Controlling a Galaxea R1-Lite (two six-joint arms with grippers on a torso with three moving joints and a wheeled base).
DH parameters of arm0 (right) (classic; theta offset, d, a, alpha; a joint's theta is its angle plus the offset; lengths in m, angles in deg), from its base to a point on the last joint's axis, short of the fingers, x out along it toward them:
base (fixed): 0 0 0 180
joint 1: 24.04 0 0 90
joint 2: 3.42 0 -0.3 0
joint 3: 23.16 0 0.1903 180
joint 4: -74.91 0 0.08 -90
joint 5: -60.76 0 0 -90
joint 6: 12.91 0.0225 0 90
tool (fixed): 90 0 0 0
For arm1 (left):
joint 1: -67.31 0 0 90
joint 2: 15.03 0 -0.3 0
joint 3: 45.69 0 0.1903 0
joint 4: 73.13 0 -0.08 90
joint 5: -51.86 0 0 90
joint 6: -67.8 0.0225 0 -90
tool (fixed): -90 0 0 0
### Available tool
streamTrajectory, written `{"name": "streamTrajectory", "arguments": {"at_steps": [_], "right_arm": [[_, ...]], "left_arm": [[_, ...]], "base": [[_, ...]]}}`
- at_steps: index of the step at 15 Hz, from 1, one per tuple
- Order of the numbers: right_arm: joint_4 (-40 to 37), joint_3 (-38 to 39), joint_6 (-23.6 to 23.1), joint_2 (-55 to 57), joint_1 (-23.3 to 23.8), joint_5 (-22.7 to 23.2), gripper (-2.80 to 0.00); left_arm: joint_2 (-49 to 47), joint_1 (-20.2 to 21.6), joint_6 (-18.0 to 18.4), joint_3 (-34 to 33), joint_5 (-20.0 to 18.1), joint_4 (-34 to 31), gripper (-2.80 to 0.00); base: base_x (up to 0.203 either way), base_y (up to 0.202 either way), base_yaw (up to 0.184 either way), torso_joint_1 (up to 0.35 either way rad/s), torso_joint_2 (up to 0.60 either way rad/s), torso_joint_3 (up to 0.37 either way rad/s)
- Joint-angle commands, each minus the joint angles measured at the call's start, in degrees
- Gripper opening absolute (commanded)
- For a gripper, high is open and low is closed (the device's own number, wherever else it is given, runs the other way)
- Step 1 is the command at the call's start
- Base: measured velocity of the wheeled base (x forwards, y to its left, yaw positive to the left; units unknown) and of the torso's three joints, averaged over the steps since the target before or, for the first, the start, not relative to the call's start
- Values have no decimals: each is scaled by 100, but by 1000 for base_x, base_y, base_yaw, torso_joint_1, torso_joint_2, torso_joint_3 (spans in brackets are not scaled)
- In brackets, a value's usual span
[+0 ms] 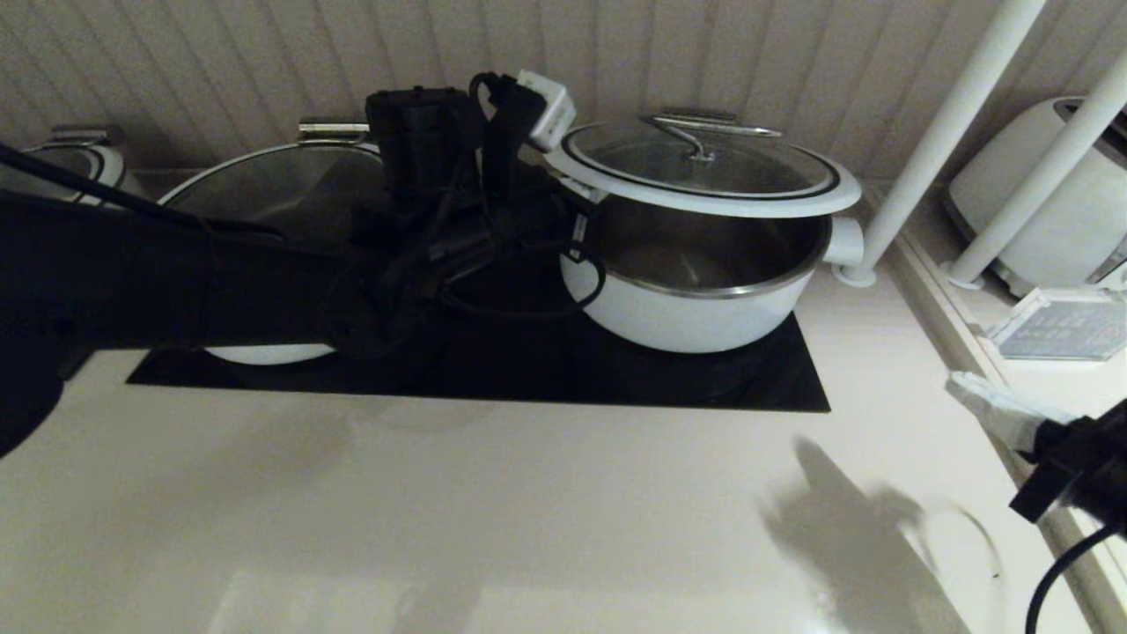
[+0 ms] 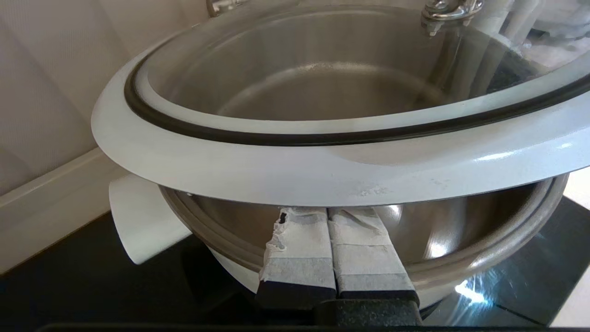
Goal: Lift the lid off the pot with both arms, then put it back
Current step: Open the pot lid completely
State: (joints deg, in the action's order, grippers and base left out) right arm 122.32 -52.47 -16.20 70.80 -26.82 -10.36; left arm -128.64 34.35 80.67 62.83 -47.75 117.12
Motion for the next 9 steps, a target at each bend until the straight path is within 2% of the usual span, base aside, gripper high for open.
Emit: {"name": "streamTrajectory", "arguments": {"at_steps": [1, 3, 5, 7, 9], "right_arm": [[38, 381, -42, -349, 148, 14, -280], [-32, 587, -88, -605, 244, -8, -280], [-489, 593, -155, -952, 288, -251, -280], [-1209, 594, -215, -1532, 288, -412, -280], [-2241, 594, -229, -2373, 292, -473, -280]], "left_arm": [[-61, 0, 6, 127, -5, 20, -280], [-140, 31, 11, 268, -5, 13, -280], [-203, 61, 15, 454, -5, -65, -280], [-205, 62, 15, 565, -6, -136, -280], [-205, 71, 6, 582, -5, -137, -280]], "base": [[0, 0, 0, 0, 0, 0], [0, 0, 0, 0, 0, 0], [0, 0, 0, 0, 0, 0], [0, 0, 0, 0, 0, 0], [0, 0, 0, 0, 0, 0]]}}
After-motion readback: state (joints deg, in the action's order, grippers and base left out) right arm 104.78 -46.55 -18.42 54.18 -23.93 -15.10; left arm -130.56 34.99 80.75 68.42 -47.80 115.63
